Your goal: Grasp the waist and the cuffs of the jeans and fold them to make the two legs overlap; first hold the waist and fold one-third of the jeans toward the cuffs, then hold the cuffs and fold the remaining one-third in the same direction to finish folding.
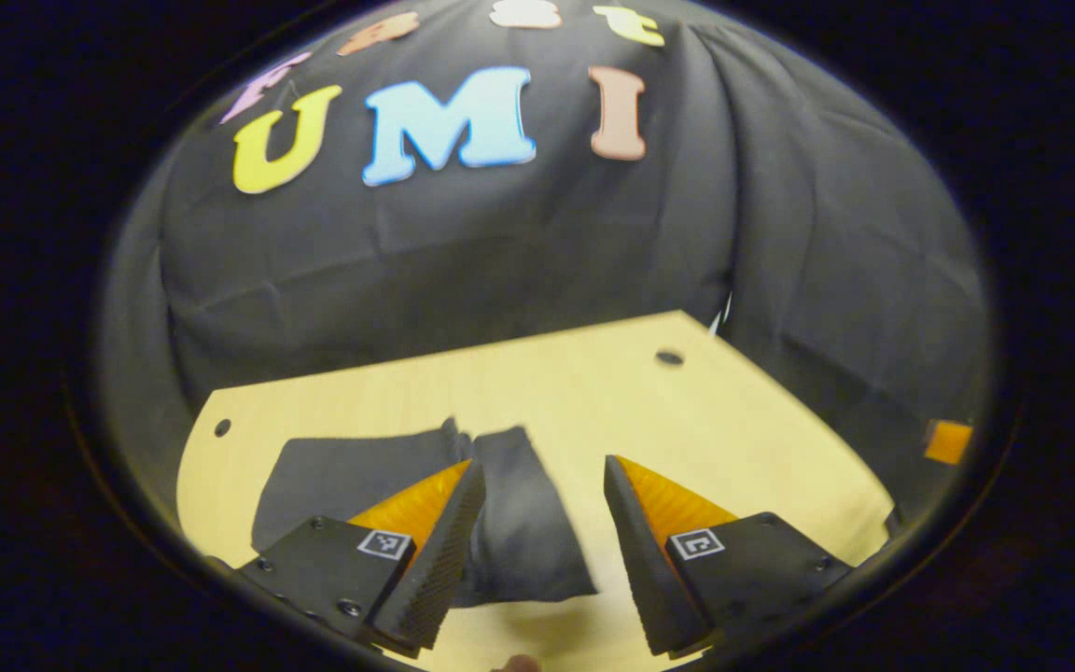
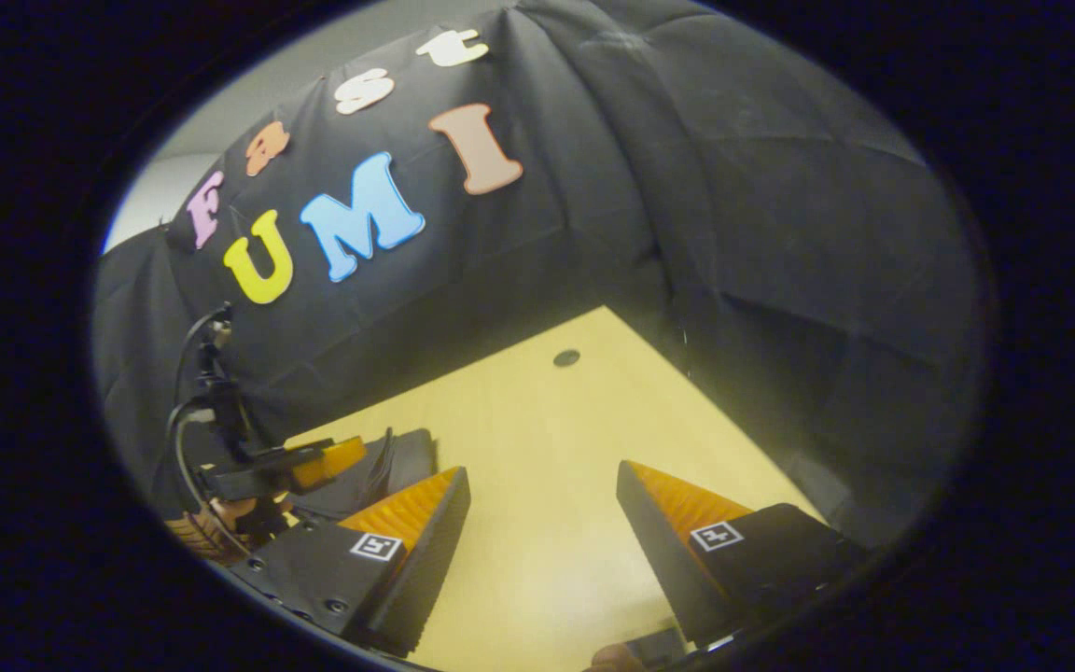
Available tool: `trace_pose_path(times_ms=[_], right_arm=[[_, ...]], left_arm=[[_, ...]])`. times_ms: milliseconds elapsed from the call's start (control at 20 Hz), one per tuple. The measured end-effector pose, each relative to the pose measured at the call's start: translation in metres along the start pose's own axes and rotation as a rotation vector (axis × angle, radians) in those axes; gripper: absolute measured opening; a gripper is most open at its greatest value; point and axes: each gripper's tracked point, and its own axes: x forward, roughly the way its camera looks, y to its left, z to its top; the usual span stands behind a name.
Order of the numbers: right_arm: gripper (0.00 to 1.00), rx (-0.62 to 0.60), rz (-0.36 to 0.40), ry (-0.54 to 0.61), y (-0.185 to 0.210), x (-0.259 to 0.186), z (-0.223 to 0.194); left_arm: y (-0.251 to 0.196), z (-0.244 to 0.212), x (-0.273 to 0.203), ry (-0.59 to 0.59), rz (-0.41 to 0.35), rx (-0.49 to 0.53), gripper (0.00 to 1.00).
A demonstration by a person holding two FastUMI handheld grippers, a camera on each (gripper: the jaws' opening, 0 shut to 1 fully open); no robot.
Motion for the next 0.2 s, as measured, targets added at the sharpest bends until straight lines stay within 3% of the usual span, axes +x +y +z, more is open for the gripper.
trace_pose_path(times_ms=[100, 200], right_arm=[[0.95, -0.126, 0.037, -0.112, -0.034, 0.007, 0.027], [0.95, -0.243, 0.058, -0.195, -0.068, 0.017, 0.044]], left_arm=[[-0.041, 0.041, -0.025, -0.228, 0.030, -0.048, 0.86], [-0.074, 0.067, -0.044, -0.466, 0.135, -0.029, 0.90]])
